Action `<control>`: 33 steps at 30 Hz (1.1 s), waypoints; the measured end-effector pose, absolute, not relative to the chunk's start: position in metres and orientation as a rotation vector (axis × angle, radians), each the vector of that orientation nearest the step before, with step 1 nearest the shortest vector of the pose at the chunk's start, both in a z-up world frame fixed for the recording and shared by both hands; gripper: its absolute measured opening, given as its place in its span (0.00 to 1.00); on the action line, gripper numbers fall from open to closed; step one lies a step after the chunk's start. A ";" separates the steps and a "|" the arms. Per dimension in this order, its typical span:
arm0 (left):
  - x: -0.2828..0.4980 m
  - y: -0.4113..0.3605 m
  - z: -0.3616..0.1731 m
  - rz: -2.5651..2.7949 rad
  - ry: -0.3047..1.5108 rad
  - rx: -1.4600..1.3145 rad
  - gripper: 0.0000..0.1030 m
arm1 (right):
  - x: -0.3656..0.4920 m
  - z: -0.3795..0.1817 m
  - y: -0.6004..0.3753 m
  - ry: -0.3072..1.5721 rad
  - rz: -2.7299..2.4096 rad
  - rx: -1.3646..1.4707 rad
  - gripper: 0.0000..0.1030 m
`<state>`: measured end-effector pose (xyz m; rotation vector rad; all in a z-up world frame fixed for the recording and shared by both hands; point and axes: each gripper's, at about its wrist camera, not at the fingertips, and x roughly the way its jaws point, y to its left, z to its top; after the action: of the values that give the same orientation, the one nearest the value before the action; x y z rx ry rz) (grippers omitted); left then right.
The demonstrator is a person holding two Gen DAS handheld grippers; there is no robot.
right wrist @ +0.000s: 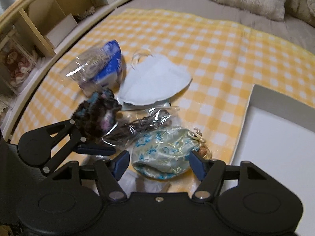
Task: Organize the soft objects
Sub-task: 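Grasp the grey cushion packet with left tool while right tool grasps the floral pouch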
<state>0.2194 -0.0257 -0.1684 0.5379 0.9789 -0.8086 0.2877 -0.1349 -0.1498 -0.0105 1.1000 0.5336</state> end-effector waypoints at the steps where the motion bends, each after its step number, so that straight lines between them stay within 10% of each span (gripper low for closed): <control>1: 0.217 -0.025 -0.169 -0.816 0.993 0.554 0.96 | 0.289 -0.154 -0.133 1.104 0.539 -0.020 0.70; 13: 0.202 -0.021 -0.157 -0.939 1.156 0.477 0.87 | 0.293 -0.174 -0.106 1.121 0.494 -0.185 0.60; 18: 0.211 -0.032 -0.164 -0.826 1.156 0.452 0.80 | 0.288 -0.165 -0.105 1.140 0.533 -0.184 0.21; 24: 0.206 -0.044 -0.159 -0.758 1.159 0.461 0.56 | 0.279 -0.149 -0.110 1.104 0.546 -0.155 0.16; 33: 0.189 -0.032 -0.141 -0.685 1.168 0.375 0.50 | 0.266 -0.123 -0.123 1.033 0.548 -0.084 0.15</control>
<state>0.1890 -0.0322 -0.1410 0.3752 1.1684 -0.6852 0.2663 -0.1235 -0.1231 -0.0843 1.0329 0.5479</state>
